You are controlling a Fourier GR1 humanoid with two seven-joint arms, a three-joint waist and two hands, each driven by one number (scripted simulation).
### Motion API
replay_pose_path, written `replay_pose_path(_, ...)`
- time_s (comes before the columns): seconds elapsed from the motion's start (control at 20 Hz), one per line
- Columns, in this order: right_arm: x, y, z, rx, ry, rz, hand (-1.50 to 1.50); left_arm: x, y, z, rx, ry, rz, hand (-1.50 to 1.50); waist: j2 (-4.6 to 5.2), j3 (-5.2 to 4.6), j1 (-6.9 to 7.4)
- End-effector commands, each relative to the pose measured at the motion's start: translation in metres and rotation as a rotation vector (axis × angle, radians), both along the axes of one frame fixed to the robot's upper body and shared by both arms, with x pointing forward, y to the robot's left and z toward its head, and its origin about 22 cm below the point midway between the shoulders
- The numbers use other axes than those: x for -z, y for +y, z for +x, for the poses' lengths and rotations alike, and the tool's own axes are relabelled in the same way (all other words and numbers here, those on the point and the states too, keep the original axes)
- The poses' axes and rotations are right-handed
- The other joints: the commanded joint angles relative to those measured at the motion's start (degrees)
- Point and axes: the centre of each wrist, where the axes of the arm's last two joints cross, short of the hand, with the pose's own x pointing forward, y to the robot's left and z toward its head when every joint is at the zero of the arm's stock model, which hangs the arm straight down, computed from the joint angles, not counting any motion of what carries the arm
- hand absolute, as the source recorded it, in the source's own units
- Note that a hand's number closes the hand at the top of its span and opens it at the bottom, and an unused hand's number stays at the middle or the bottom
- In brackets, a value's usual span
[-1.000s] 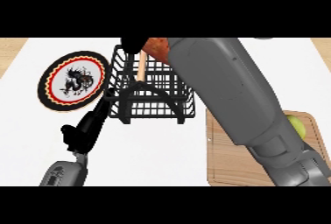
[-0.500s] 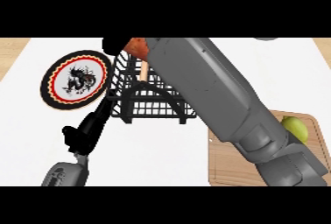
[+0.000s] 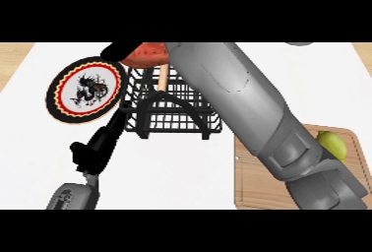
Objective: Pick the sweet potato from the cutting board and place it in the tiered basket
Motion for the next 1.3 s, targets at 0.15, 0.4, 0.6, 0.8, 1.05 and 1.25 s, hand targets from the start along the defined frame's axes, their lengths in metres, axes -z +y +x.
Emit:
replay_pose_path(0.15,-0.024,0.01,-0.011,0.148,-0.095,0.117,-1.5,0.006,0.005,-0.003,-0.028,0.003,-0.01,0.0,-0.37,0.01,-2.0)
replay_pose_path(0.4,-0.022,-0.037,0.013,0.408,-0.29,0.065,-1.5,0.007,0.002,-0.001,-0.044,0.014,-0.011,0.0,-0.38,0.0,-3.09)
replay_pose_path(0.6,-0.032,-0.091,0.024,0.585,-0.388,0.103,-1.5,0.013,0.021,-0.011,-0.06,0.017,0.005,0.0,-0.63,0.05,-3.49)
replay_pose_path(0.8,-0.04,-0.165,0.014,0.631,-0.447,0.231,-1.5,0.002,0.027,-0.006,-0.076,0.026,-0.004,0.0,-1.13,0.21,-5.16)
replay_pose_path(1.05,-0.023,-0.253,-0.01,0.649,-0.464,0.279,-1.5,0.003,0.025,-0.011,-0.073,0.027,-0.006,0.0,-0.8,0.16,-4.88)
replay_pose_path(1.25,-0.016,-0.333,-0.034,0.608,-0.449,0.241,-1.5,0.006,0.018,-0.008,-0.079,0.023,-0.014,0.0,-0.45,0.16,-4.42)
